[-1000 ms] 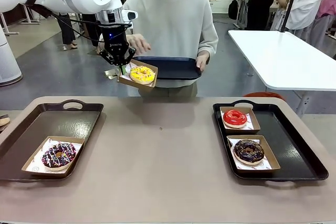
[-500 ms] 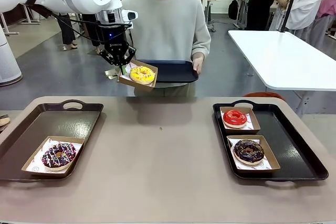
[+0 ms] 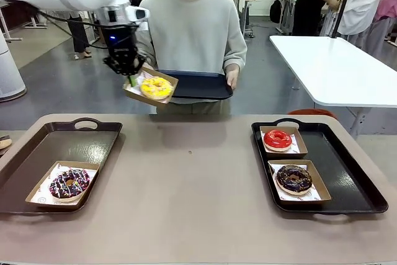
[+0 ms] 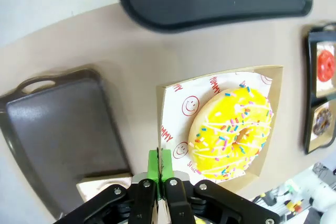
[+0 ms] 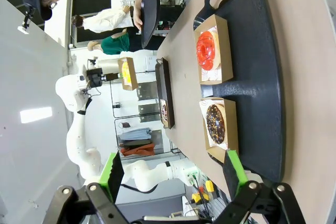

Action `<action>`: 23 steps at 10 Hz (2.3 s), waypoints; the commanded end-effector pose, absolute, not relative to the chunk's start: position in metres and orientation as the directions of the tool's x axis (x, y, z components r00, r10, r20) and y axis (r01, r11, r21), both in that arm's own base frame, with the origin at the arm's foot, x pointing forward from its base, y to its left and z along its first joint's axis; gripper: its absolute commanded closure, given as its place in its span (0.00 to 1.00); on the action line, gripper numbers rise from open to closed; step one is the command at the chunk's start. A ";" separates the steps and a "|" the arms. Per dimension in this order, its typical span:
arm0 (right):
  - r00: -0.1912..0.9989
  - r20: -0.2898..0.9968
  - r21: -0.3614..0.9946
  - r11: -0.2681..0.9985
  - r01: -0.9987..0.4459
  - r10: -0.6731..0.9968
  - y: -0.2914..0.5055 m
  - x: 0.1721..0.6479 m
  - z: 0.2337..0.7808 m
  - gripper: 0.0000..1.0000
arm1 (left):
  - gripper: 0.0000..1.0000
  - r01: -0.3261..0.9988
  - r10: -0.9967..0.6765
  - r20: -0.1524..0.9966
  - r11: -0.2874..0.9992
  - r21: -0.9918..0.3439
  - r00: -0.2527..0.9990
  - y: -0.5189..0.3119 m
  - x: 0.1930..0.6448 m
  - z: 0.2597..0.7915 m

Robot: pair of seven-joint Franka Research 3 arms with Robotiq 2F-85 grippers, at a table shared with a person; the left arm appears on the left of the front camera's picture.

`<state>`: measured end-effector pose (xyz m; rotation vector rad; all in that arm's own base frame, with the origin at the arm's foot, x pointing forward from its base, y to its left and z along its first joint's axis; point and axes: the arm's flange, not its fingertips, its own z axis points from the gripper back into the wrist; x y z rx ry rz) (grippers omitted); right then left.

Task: Individually package the donuts and arrange them on the tray.
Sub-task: Place the picked Paper togo box on the Handle tray.

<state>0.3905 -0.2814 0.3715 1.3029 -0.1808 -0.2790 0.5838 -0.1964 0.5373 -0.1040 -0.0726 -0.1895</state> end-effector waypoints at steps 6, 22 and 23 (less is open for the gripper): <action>0.952 -0.027 0.966 0.238 0.104 -0.306 -0.282 0.389 0.371 0.00 | 0.99 0.056 -0.040 0.117 0.989 -0.139 0.992 -0.023 0.514 0.468; 0.952 -0.027 0.966 0.238 0.104 -0.306 -0.282 0.389 0.371 0.00 | 0.99 0.007 -0.009 -0.022 0.995 -0.102 1.000 0.018 0.537 0.391; 0.952 -0.027 0.966 0.238 0.104 -0.306 -0.282 0.389 0.371 0.00 | 0.99 0.006 -0.010 -0.038 0.994 -0.108 0.999 0.024 0.536 0.386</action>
